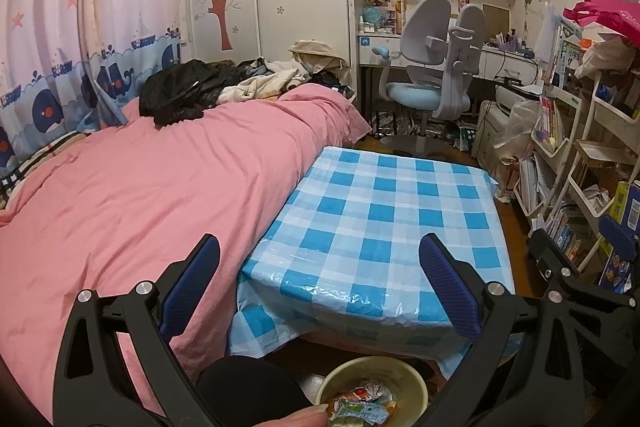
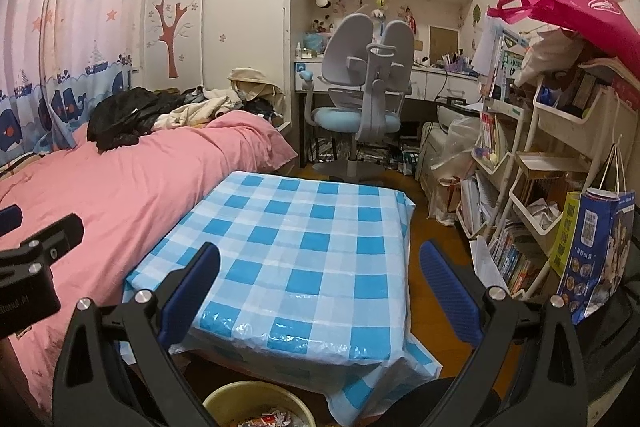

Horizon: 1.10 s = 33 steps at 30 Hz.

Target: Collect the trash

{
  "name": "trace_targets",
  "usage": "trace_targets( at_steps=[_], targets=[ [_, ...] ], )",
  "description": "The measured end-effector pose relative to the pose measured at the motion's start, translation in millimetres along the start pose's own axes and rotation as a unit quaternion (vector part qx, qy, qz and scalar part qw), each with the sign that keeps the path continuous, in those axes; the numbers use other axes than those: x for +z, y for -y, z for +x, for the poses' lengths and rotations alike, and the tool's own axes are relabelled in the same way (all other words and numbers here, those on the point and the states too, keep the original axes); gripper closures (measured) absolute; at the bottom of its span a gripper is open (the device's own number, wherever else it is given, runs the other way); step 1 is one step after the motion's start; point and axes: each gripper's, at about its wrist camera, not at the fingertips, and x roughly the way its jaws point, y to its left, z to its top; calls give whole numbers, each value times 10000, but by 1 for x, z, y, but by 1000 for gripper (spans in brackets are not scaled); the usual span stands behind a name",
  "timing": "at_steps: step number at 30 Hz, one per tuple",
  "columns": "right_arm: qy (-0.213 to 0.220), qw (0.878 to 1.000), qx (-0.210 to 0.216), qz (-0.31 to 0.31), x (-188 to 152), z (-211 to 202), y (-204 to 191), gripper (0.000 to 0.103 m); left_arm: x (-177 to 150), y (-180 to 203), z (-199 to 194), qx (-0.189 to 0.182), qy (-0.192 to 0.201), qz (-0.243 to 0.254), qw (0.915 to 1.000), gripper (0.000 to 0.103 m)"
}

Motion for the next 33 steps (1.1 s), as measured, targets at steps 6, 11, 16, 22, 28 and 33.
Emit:
trace_targets(
  at_steps=[6, 11, 16, 22, 28, 33],
  targets=[
    [-74, 10000, 24, 40, 1, 0, 2, 7, -2, 3, -1, 24, -18, 19, 10000, 7],
    [-94, 9999, 47, 96, 2, -1, 5, 7, -2, 4, -1, 21, 7, 10, 10000, 7],
    [-104, 9999, 39, 109, 2, -2, 7, 7, -2, 6, -1, 18, 0, 41, 10000, 7],
    [-121, 9999, 32, 114, 2, -2, 8, 7, 0, 9, -3, -7, -26, 80, 10000, 7],
    [-141, 9998, 21, 127, 0, -3, 9, 7, 0, 10, -4, -11, -25, 85, 10000, 7],
    [-156, 9998, 21, 123, 0, -2, 9, 7, 0, 11, -4, -18, -30, 102, 9999, 7]
  ],
)
